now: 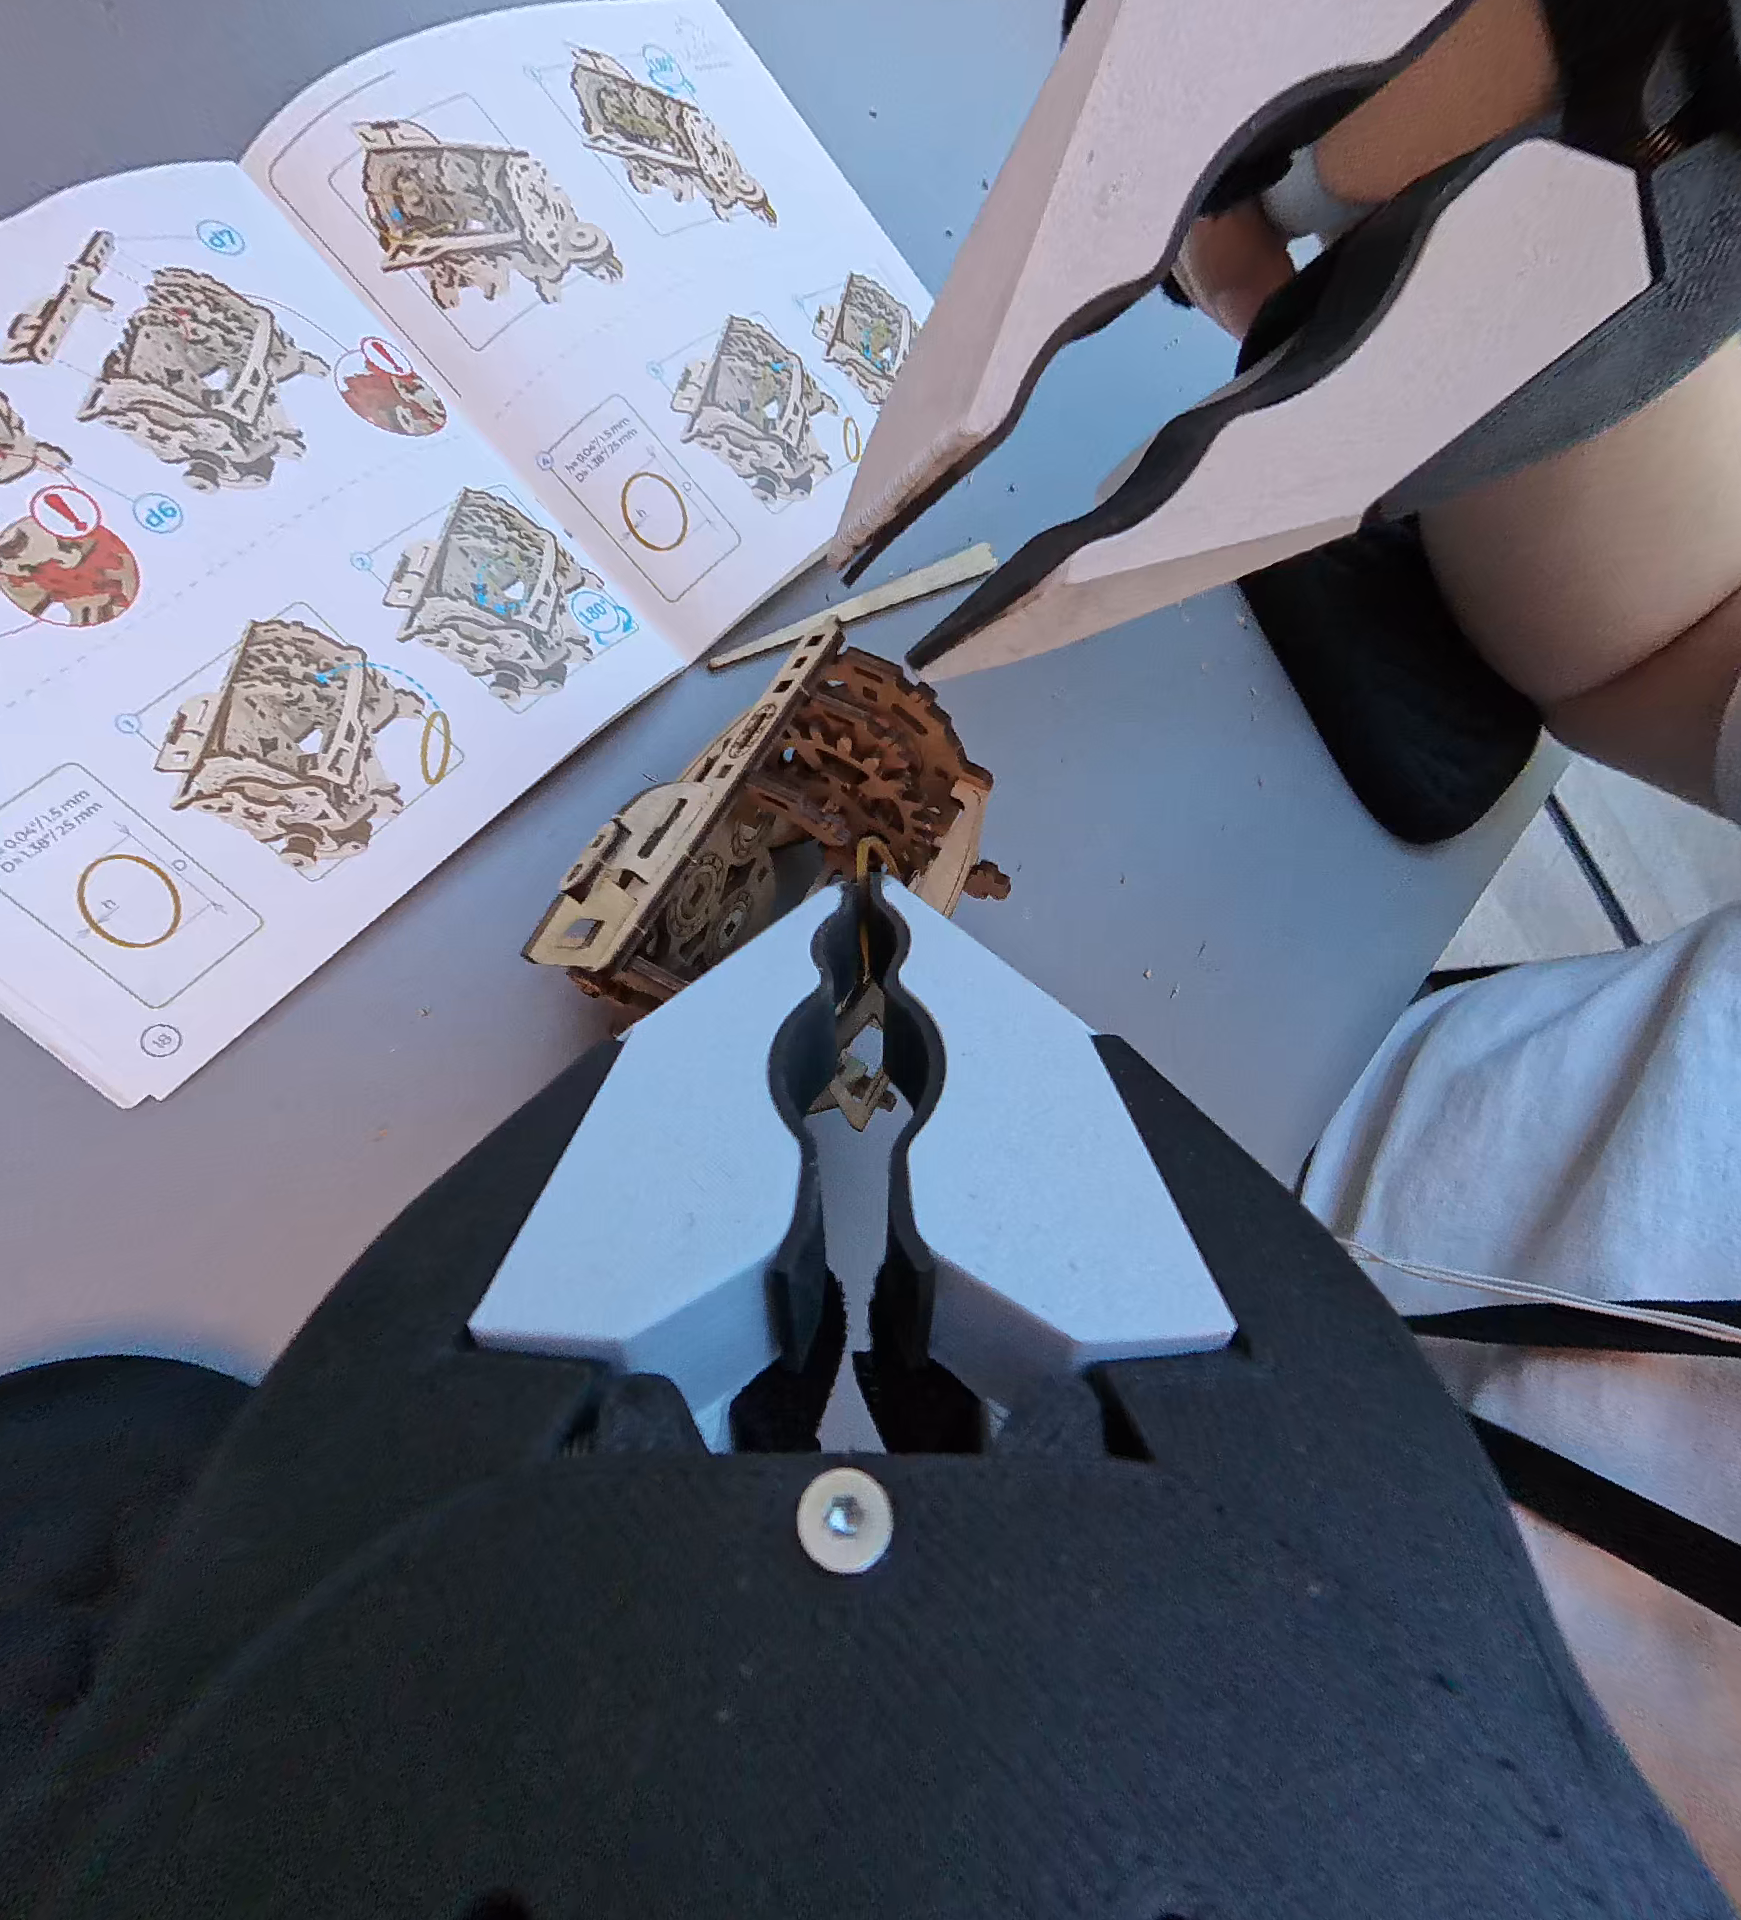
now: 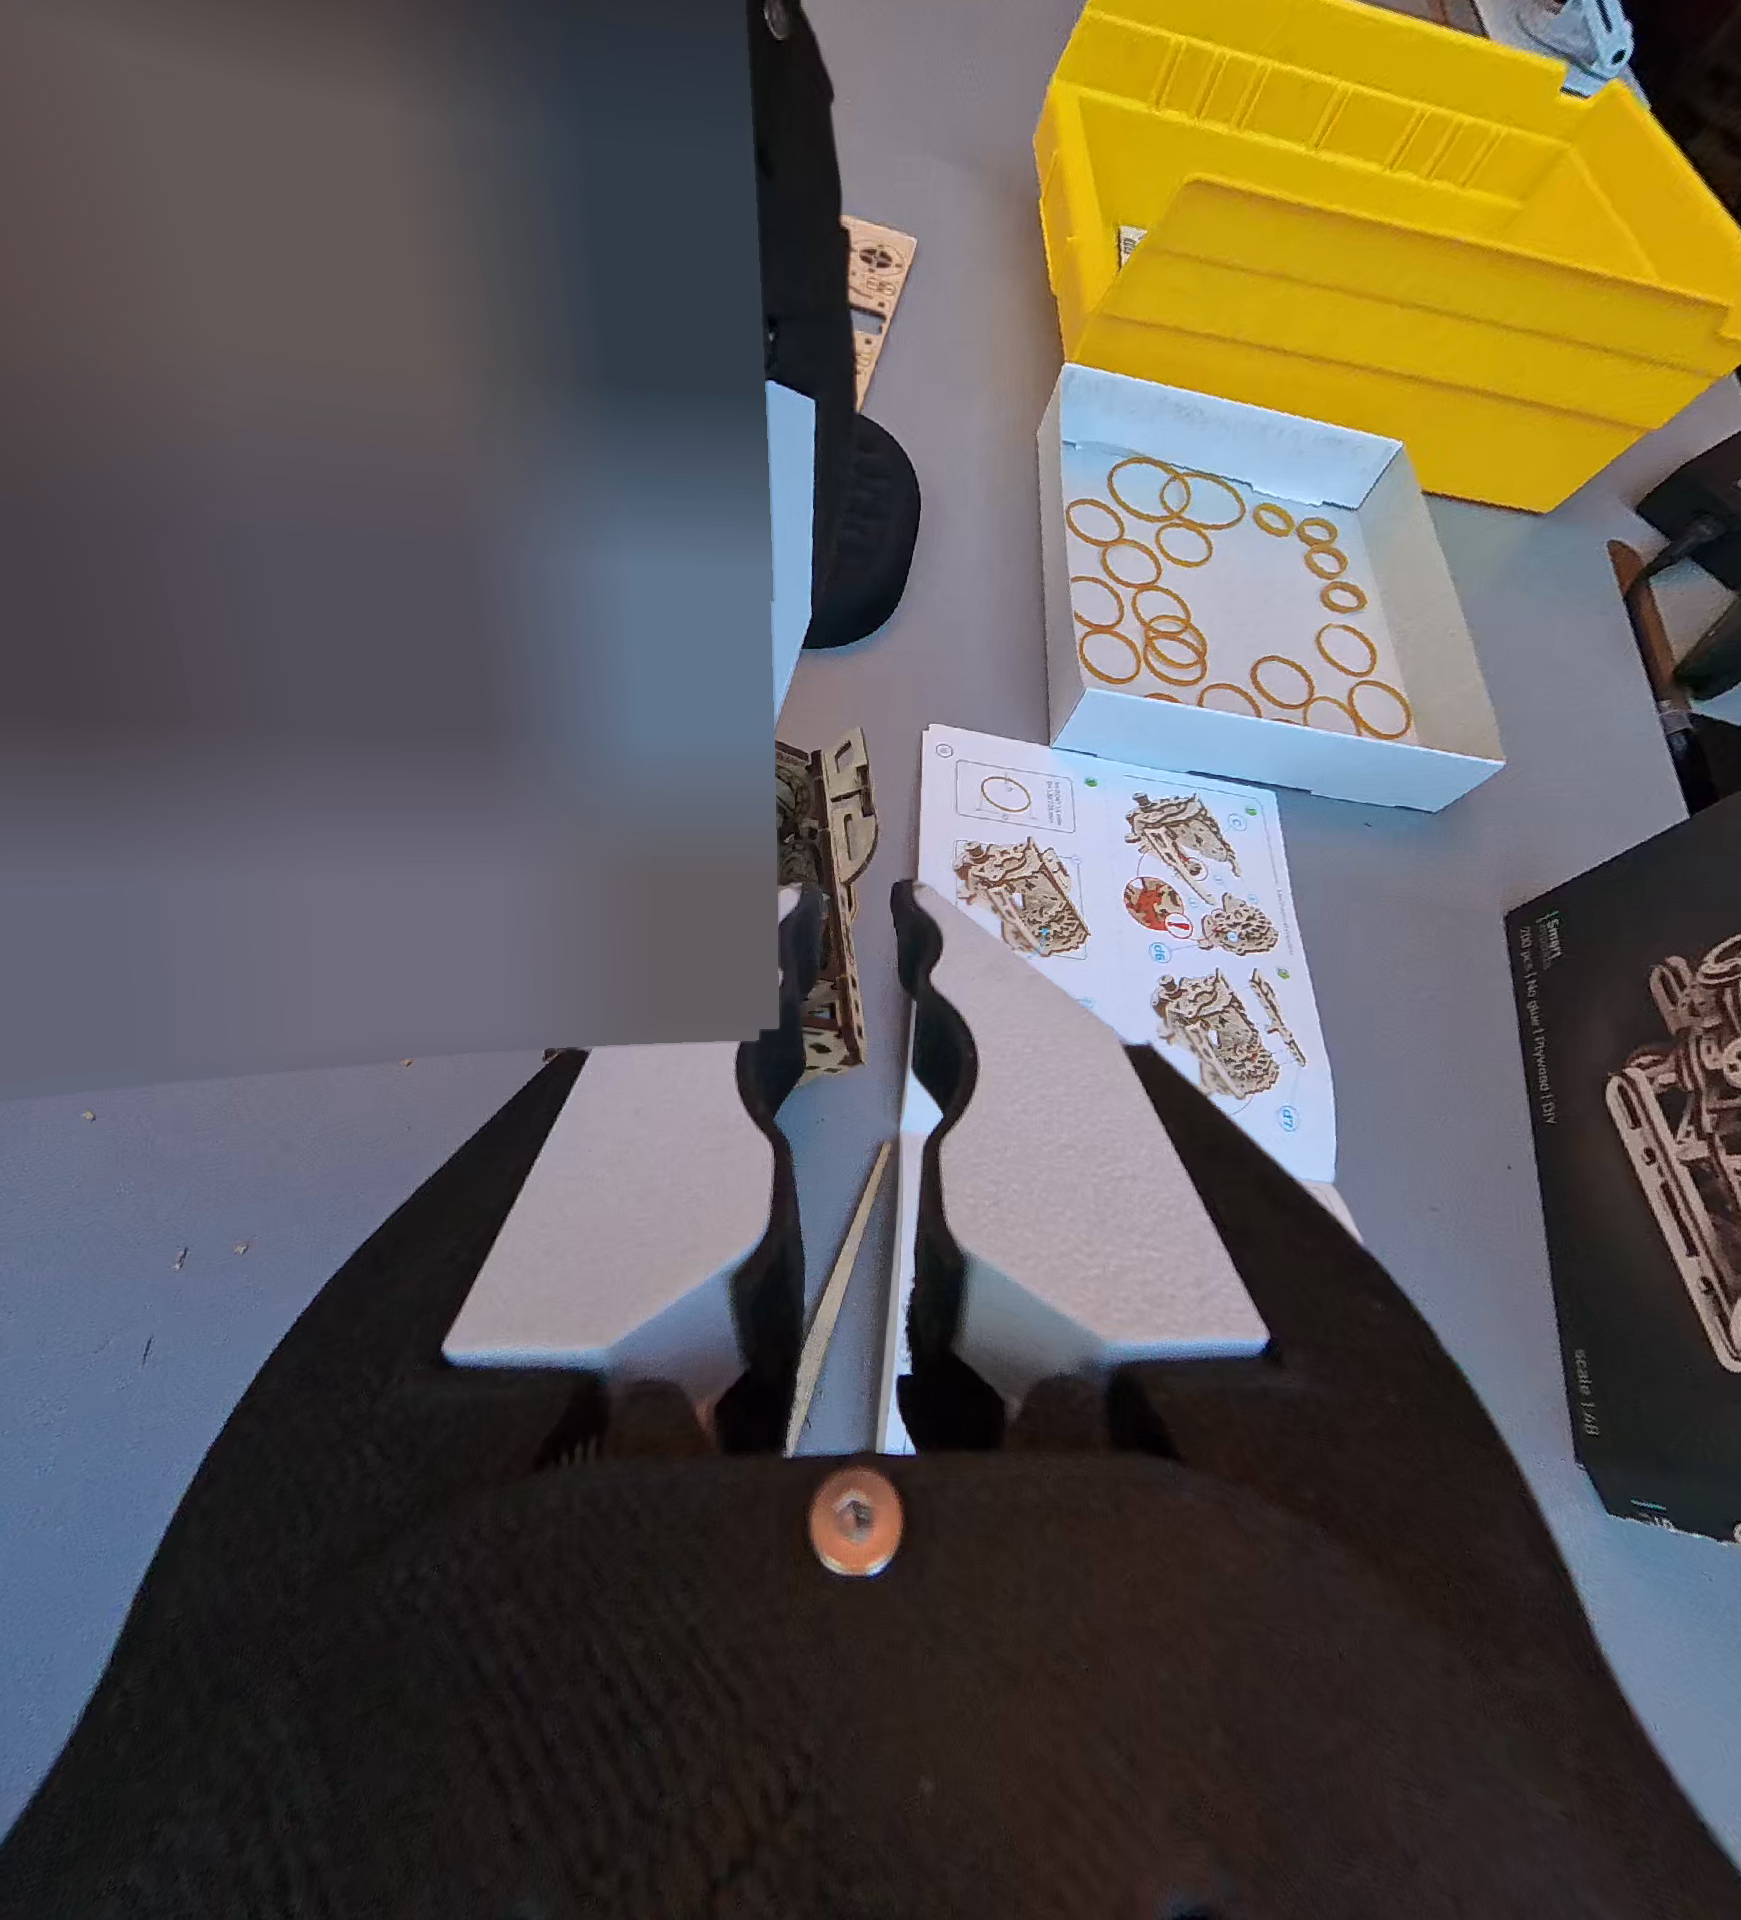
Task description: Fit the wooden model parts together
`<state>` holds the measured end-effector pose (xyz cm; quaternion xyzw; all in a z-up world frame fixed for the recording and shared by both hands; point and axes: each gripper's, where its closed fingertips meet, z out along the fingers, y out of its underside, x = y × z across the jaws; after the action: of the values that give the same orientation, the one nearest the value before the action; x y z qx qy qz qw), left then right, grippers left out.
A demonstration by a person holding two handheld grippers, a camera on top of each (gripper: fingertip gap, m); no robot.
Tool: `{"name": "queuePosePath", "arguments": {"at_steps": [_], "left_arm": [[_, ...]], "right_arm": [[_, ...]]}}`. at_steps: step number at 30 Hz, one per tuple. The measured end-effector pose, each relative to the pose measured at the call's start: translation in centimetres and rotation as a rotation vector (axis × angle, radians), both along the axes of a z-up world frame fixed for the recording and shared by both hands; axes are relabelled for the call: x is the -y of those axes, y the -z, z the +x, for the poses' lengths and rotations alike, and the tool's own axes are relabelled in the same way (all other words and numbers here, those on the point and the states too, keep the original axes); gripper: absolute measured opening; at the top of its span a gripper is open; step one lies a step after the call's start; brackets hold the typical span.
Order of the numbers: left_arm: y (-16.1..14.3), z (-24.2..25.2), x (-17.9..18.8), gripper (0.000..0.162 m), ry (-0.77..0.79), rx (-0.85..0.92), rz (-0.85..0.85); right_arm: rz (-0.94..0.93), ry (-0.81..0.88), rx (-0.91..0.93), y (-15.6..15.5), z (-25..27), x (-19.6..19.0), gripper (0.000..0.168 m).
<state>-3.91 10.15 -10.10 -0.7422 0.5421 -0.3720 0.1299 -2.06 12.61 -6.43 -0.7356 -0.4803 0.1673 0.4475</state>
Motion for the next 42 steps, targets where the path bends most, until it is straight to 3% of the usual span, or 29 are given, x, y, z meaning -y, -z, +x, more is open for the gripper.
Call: {"name": "queuePosePath", "arguments": {"at_steps": [7, 16, 20, 34, 36, 37, 42], "left_arm": [[-0.7, 0.3, 0.2, 0.000, -0.060, 0.101, -0.143], [-1.8, -0.1, -0.4, 0.000, -0.029, 0.166, 0.153], [-2.4, 0.0, -0.6, 0.000, -0.012, 0.222, 0.175], [-3.4, 0.4, -0.6, 0.000, -0.004, 0.309, 0.225], [-3.4, 0.6, -0.4, 0.000, 0.010, 0.314, 0.232], [-3.4, 0.6, -0.4, 0.000, 0.011, 0.312, 0.237], [-2.2, 0.3, 0.1, 0.000, 0.052, 0.257, 0.260]], "right_arm": [[0.044, -0.039, -0.058, -0.9, -0.3, 0.2, 0.012], [-0.115, -0.147, -0.184, -0.3, -1.4, 1.5, 0.012], [-0.148, -0.186, -0.164, 0.1, -1.3, 1.4, 0.023], [-0.169, -0.268, -0.072, 0.7, -1.5, 0.9, 0.021], [-0.173, -0.277, -0.078, 0.6, -1.7, 0.9, 0.018], [-0.182, -0.294, -0.067, 0.7, -1.7, 1.1, 0.003], [-0.106, -0.313, 0.013, 1.1, -1.5, 1.2, 0.000]]}}
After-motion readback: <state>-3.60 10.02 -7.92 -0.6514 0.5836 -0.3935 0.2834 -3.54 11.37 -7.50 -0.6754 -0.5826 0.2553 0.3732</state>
